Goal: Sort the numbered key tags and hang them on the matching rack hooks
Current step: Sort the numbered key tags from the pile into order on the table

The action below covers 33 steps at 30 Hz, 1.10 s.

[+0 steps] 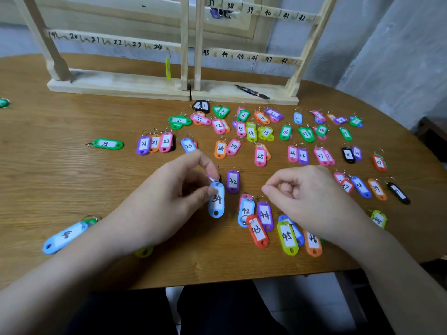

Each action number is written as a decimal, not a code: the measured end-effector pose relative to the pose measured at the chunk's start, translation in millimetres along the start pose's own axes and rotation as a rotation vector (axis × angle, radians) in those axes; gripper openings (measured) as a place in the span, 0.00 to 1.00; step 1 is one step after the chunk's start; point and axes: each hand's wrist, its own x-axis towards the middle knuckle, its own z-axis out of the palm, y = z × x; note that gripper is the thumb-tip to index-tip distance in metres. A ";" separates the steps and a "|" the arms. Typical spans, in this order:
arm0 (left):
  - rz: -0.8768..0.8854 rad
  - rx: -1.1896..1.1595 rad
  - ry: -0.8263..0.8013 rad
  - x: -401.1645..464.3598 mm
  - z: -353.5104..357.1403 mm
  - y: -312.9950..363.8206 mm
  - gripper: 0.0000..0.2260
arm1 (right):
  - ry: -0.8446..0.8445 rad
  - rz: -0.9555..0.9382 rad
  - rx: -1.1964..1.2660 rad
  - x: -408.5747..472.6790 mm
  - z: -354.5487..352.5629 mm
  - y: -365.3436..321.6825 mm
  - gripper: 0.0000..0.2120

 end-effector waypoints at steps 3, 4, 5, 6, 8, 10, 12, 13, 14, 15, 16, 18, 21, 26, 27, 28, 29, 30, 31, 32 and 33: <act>-0.007 -0.026 0.016 -2.1 -4.8 2.2 0.13 | 0.048 -0.041 0.041 1.1 1.2 -3.0 0.11; 0.000 -0.004 0.018 -2.7 -6.7 3.1 0.13 | 0.062 -0.051 0.047 1.8 1.3 -3.6 0.11; 0.008 0.023 0.020 -2.9 -8.1 3.7 0.11 | 0.071 -0.057 0.052 2.8 1.4 -3.9 0.12; 0.010 0.047 0.022 -3.1 -9.2 4.1 0.08 | 0.077 -0.063 0.057 3.5 1.3 -4.2 0.12; -0.008 0.067 0.029 -3.7 -10.7 5.7 0.05 | 0.088 -0.077 0.069 4.5 0.9 -5.5 0.12; -0.025 0.079 0.041 -3.8 -13.4 7.9 0.05 | 0.089 -0.088 0.079 5.6 0.4 -7.5 0.11; -0.043 0.095 0.051 -2.4 -18.4 12.0 0.05 | 0.087 -0.089 0.089 7.8 0.7 -8.1 0.11; -0.052 0.098 0.055 -0.3 -22.0 13.6 0.05 | 0.092 -0.088 0.093 9.3 0.8 -7.6 0.11; -0.063 0.091 0.060 2.3 -26.2 14.6 0.04 | 0.097 -0.085 0.100 10.9 0.6 -7.0 0.11; -0.073 0.077 0.067 5.6 -30.2 15.8 0.04 | 0.098 -0.078 0.114 12.9 0.3 -6.3 0.11; -0.082 0.064 0.078 9.7 -34.1 16.9 0.03 | 0.093 -0.069 0.135 14.2 -0.2 -6.1 0.11; -0.091 0.062 0.096 20.6 -39.1 19.9 0.03 | 0.081 -0.056 0.170 16.7 -1.4 -5.9 0.11; -0.099 0.073 0.052 43.2 -38.6 25.9 0.03 | 0.109 -0.050 0.179 18.8 -3.1 -3.7 0.11; -0.057 0.169 -0.063 80.7 -17.6 35.5 0.04 | 0.207 -0.042 0.253 16.3 -11.5 6.1 0.10; -0.053 0.185 -0.076 85.8 -12.3 36.4 0.04 | 0.230 -0.039 0.263 15.7 -13.0 8.9 0.10; -0.052 0.194 -0.092 91.2 -6.4 37.7 0.04 | 0.262 -0.033 0.272 14.7 -15.9 13.0 0.10; -0.053 0.197 -0.109 96.3 -0.5 38.7 0.03 | 0.299 -0.024 0.287 13.9 -18.9 18.0 0.10; -0.056 0.200 -0.126 100.7 4.8 39.6 0.03 | 0.335 -0.013 0.313 12.5 -22.6 22.7 0.10; -0.058 0.209 -0.144 105.2 10.1 40.2 0.03 | 0.365 0.002 0.340 11.2 -26.4 27.4 0.11; -0.059 0.218 -0.160 109.0 15.0 40.7 0.03 | 0.383 0.016 0.355 8.8 -30.7 31.0 0.11; -0.058 0.228 -0.174 112.7 19.5 40.4 0.03 | 0.392 0.028 0.355 6.6 -34.4 34.1 0.11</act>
